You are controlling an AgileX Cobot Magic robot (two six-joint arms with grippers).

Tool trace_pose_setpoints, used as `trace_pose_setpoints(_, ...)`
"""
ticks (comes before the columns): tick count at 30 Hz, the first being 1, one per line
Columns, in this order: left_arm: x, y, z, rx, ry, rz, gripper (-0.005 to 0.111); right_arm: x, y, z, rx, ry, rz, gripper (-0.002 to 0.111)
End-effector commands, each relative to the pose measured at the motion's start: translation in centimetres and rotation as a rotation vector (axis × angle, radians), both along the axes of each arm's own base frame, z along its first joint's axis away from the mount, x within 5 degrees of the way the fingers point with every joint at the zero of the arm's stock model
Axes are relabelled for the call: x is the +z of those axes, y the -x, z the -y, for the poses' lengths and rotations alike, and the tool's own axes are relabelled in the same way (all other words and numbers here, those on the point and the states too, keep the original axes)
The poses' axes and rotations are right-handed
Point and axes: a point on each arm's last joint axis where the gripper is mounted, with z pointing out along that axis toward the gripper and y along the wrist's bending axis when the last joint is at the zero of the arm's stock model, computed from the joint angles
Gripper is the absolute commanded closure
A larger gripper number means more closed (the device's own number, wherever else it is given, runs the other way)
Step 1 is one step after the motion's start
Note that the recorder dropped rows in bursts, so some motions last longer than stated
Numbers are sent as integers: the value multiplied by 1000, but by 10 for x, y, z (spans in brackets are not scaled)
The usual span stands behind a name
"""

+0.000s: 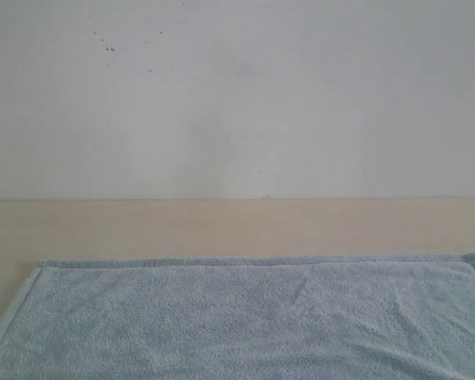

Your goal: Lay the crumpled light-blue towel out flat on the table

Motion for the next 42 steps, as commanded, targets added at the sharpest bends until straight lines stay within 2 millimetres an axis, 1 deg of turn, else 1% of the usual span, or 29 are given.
trace_pose_setpoints(1,-10,6,-12,127,27,-32,103,0,0,0,0,-5,7,108)
trace_pose_setpoints(4,-12,13,-18,157,76,-29,103,0,0,0,0,-5,7,108)
trace_pose_setpoints(7,-18,14,-23,192,124,-59,103,0,0,0,0,-5,7,108)
trace_pose_setpoints(15,-35,13,-32,314,101,-50,103,0,0,0,0,-5,7,108)
trace_pose_setpoints(17,-35,13,-34,337,109,-42,103,0,0,0,0,-5,7,108)
trace_pose_setpoints(27,-48,13,-40,426,29,-137,103,0,0,0,0,-5,7,108)
trace_pose_setpoints(32,-58,9,-43,448,38,-268,103,0,0,0,0,-5,7,108)
trace_pose_setpoints(42,-68,7,-44,484,-36,-360,103,0,0,0,0,-5,7,108)
